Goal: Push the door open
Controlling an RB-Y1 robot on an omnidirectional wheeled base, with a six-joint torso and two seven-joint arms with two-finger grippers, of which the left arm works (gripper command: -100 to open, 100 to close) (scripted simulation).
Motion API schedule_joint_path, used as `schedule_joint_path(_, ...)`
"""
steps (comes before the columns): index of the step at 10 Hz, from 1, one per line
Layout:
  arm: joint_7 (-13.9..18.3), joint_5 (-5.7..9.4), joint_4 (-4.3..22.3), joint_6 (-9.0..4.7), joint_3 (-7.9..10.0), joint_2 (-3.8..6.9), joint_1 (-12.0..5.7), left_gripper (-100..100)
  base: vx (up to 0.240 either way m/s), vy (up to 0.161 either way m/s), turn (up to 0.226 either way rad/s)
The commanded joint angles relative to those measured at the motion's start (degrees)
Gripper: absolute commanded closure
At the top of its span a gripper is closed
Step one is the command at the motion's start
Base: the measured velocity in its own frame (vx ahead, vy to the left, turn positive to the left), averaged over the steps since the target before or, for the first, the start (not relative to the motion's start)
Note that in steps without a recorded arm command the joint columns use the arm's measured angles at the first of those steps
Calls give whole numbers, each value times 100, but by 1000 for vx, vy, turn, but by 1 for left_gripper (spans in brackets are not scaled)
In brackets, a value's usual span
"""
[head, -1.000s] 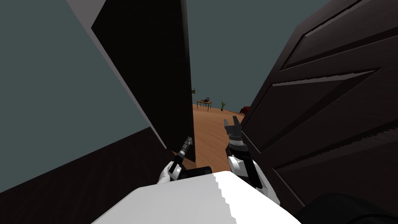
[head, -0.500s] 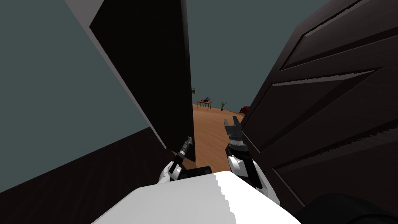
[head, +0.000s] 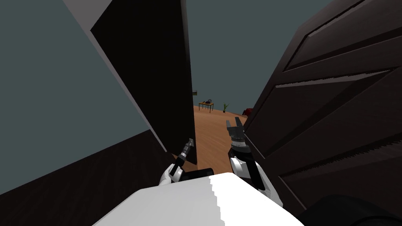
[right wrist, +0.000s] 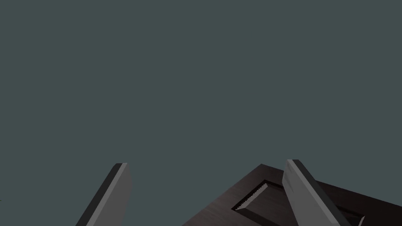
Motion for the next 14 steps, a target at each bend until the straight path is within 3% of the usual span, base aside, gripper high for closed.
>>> schedule_joint_path(1,-39,56,-103,36,118,83,-12,100,150,-113,48)
schedule_joint_path(3,-71,84,-98,40,176,101,-15,100,149,-100,31)
schedule_joint_path(6,-205,204,-77,59,420,144,-28,100,177,-101,94)
schedule_joint_path(7,-128,174,-179,114,326,128,34,-100,-67,-13,86)
schedule_joint_path(11,-74,190,-224,129,306,84,53,-100,-230,20,24)
schedule_joint_path(13,-32,203,-260,141,290,6,69,-100,-254,30,46)
schedule_joint_path(14,-43,196,-284,153,290,41,85,-100,-119,3,5)
